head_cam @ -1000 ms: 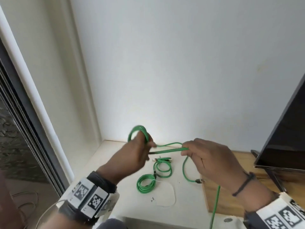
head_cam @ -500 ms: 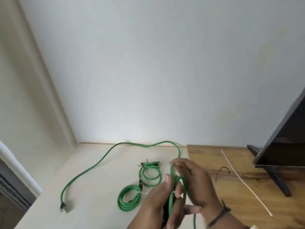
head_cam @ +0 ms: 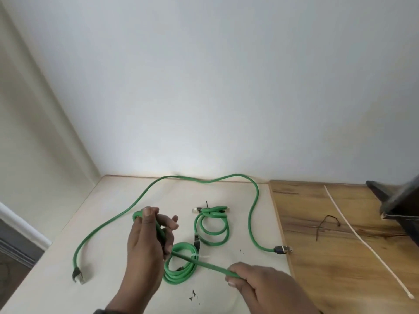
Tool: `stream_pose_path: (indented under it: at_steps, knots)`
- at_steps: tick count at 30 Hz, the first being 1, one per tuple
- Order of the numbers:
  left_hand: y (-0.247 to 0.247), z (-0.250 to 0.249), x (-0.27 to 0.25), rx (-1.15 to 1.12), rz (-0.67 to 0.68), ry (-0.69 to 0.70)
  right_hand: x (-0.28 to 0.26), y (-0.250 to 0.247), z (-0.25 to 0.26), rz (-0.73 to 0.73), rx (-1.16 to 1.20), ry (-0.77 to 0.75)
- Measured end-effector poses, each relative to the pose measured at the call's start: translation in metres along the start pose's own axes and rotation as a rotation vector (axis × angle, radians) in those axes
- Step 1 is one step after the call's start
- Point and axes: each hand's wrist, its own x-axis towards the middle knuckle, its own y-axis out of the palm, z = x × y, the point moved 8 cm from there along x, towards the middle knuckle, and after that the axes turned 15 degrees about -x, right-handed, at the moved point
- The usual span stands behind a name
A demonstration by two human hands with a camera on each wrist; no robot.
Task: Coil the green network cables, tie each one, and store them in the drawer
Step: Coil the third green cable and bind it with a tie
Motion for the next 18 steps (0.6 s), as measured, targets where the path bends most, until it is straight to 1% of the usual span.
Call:
stream_pose_path:
  at_steps: [3,7,9,12,14,15,18]
  knots:
    - [0.008,0.010,-0.005,0.178,0.076,-0.025,-0.008,-0.028,-0.006,-0.117,-0.063,-0.022]
    - [0.020,0.029,-0.019,0.492,0.251,-0.139,-0.019,-0.061,-0.006,-0.334,-0.123,-0.108]
    - [0.027,0.042,-0.029,0.605,0.353,-0.229,-0.025,-0.074,-0.004,-0.455,-0.134,-0.149]
    - [0.040,0.064,-0.051,0.568,0.504,-0.435,-0.028,-0.085,-0.006,-0.570,-0.120,-0.168]
    - [0.052,0.069,-0.068,0.590,0.610,-0.526,-0.030,-0.089,-0.015,-0.623,-0.072,-0.142]
    - [0.058,0.070,-0.076,0.547,0.653,-0.565,-0.030,-0.090,-0.020,-0.641,-0.035,-0.131]
    - [0.070,0.074,-0.094,0.358,0.662,-0.717,-0.026,-0.085,-0.034,-0.667,0.073,-0.113]
